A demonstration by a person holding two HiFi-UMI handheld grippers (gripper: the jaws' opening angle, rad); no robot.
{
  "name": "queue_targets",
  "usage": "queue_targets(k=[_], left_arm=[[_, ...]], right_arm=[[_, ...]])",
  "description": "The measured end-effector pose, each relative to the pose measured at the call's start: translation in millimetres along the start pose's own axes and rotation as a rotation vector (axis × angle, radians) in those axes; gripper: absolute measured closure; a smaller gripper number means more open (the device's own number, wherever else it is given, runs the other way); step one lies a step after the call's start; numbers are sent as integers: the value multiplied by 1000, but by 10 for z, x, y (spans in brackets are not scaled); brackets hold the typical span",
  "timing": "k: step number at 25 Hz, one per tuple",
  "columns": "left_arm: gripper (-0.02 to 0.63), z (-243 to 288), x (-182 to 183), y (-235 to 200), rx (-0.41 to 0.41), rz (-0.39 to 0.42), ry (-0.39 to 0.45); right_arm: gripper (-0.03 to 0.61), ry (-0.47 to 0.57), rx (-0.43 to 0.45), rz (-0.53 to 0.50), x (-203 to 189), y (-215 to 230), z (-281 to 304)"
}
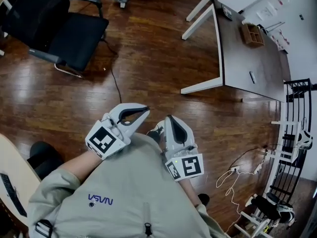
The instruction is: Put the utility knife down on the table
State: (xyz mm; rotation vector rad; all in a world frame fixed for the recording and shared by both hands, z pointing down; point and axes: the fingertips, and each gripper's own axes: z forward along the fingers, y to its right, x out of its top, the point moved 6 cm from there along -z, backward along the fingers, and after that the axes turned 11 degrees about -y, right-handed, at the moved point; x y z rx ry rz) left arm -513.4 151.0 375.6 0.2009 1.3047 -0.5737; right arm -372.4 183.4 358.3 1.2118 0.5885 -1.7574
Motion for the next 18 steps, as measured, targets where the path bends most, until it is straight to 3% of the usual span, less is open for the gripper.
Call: queue_targets(k=[9, 18], left_arm=[[612, 241, 121, 72, -47, 16, 10], [612, 280, 172, 65, -31, 11, 29]], right_arm=[[580, 20, -40, 12, 45, 223, -120], [580, 23, -40, 9, 73, 293, -129]])
